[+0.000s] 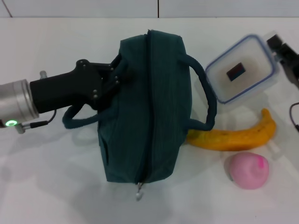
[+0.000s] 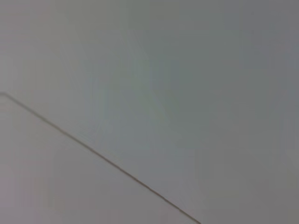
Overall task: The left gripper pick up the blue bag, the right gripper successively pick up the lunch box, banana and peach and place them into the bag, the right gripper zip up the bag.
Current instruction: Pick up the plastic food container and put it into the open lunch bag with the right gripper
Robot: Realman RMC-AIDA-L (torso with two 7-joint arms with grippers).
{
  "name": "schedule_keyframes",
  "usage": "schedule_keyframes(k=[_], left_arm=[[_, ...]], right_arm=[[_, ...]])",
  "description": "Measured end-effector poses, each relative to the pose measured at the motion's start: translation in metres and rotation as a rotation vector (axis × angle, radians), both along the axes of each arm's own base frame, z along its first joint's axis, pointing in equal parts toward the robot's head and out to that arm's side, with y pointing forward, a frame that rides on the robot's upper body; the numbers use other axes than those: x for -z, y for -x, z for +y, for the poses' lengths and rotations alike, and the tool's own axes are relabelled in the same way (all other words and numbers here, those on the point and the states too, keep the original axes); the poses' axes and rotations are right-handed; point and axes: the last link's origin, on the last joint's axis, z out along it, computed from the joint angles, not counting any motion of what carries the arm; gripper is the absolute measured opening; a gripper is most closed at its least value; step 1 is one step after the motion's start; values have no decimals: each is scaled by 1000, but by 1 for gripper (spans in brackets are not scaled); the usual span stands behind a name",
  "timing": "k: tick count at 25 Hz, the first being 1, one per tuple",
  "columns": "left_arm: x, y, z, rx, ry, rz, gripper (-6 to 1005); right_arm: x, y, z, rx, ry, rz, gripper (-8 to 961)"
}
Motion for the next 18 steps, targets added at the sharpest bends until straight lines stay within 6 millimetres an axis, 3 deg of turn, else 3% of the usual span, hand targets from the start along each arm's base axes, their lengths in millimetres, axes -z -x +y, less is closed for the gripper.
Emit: schedule_keyframes(k=[9,18], left_arm=[[16,2,19,-82,-63,37,74],[18,-3,25,-73,-82,27,74]], right_arm=[[-22,18,6,-147,-114,-25,107],[-36,82,36,-398,-176,43,112]])
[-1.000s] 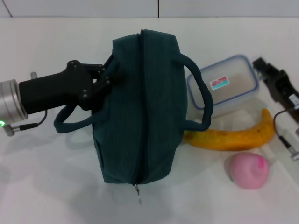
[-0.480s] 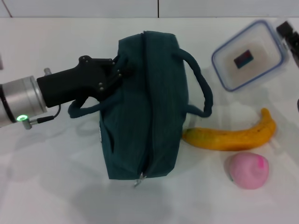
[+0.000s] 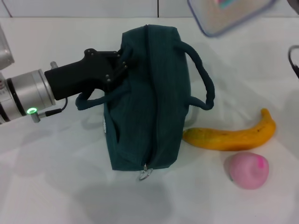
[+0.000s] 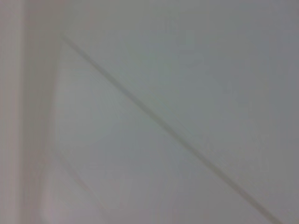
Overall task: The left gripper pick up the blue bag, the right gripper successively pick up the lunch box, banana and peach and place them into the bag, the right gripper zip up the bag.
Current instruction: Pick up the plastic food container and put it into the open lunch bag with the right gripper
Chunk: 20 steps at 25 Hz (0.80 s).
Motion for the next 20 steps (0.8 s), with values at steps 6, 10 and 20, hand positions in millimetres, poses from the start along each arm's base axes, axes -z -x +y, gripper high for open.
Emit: schedule_keyframes(k=[6,10,20], left_arm=[[3,-4,0,10,12,-10,73],[5,-6,-1,16,21,-19,73],[3,-3,-2,16,8,-17,73]], right_arm=[[7,48,16,-146,47,3,115],[17,54,16,-172,92,-34,117],[47,16,1,-66,254,-213,122]])
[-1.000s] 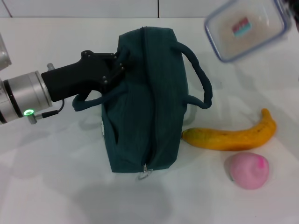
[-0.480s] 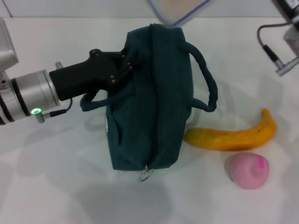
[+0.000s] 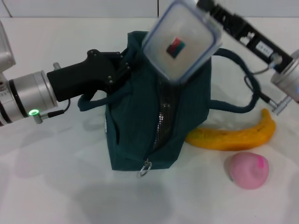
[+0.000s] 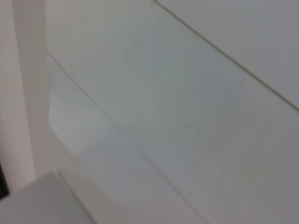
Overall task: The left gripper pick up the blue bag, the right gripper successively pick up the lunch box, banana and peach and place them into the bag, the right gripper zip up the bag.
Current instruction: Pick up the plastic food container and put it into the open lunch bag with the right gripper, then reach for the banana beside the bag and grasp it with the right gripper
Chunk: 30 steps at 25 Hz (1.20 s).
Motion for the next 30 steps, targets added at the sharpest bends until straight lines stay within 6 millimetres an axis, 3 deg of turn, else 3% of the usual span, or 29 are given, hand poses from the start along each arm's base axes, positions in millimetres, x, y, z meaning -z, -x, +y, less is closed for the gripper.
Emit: schedule_keyframes(k=[12,19,23,29,30], left_arm=[[-4,-2,4,4,-15,-4,73],[-4,-3,5,10,-16,-4,72],[-4,-4,5,15,-21,-1,72],[-6,-2,4,8,-30,-4,72],[-6,-1,4,6,-31,-4,72]], right_arm=[[10,-23,-4,1,112,-180,128],[9,-18,1,-67,155,-276,132],[-10,-17,-3,-124,99,-230,134],[-59,-37,-23,-218,-56,-222,334],[-68,-44,-28,-227,-87,-249,414]])
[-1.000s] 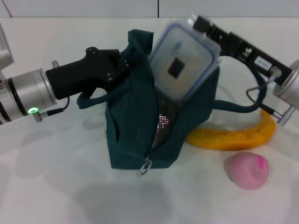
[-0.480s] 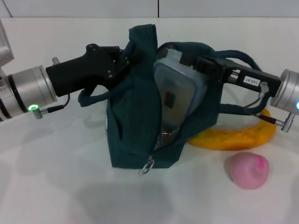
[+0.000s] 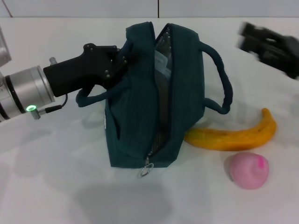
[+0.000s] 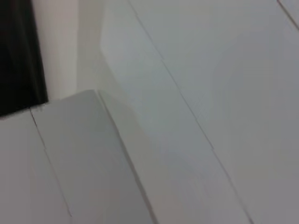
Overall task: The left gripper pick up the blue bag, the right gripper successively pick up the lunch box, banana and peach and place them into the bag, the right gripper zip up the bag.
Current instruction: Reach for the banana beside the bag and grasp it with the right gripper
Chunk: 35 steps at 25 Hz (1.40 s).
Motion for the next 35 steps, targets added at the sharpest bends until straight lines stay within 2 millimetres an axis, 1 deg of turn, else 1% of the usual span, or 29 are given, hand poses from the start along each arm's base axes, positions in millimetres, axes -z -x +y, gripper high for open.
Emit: schedule_keyframes(k=[2,5,7,8,9,13,16,20,23,24,25,29,33,35], left_arm=[[0,2,-2,-3,-4,3,72],[-1,7,-4,-8,-18,8,71],[-2,10,-6,-18,-28,4,71],[-2,12,-7,-23,-31,2,71],[-2,12,-7,-23,-31,2,71],[1,9,-7,-22,-33,-3,71],[4,7,-7,-10,-34,-6,70],[4,6,-7,-13,-33,-8,70],[3,6,-6,-15,-40,-12,70],[2,6,-6,-16,-45,-15,70],[2,7,-5,-18,-49,-17,70],[-1,7,-4,-22,-58,-18,70],[-2,8,-3,-22,-61,-15,70],[-3,8,-3,-23,-63,-14,70]], right_arm=[[-16,-15,-10,-7,-54,-78,575],[-27,-38,-21,24,-92,-250,637],[-29,-51,-26,45,-84,-353,679],[-29,-51,-26,45,-84,-353,679],[-26,-55,-27,44,-53,-424,679],[-21,-51,-16,65,26,-541,678],[-9,-37,1,76,114,-682,677],[13,-1,22,25,201,-865,677],[23,27,34,-13,232,-963,676],[23,27,34,-13,232,-963,676],[28,41,40,-34,250,-1023,676],[39,62,48,-61,268,-1151,675],[54,80,48,-112,283,-1230,674],[59,86,49,-123,277,-1269,674]])
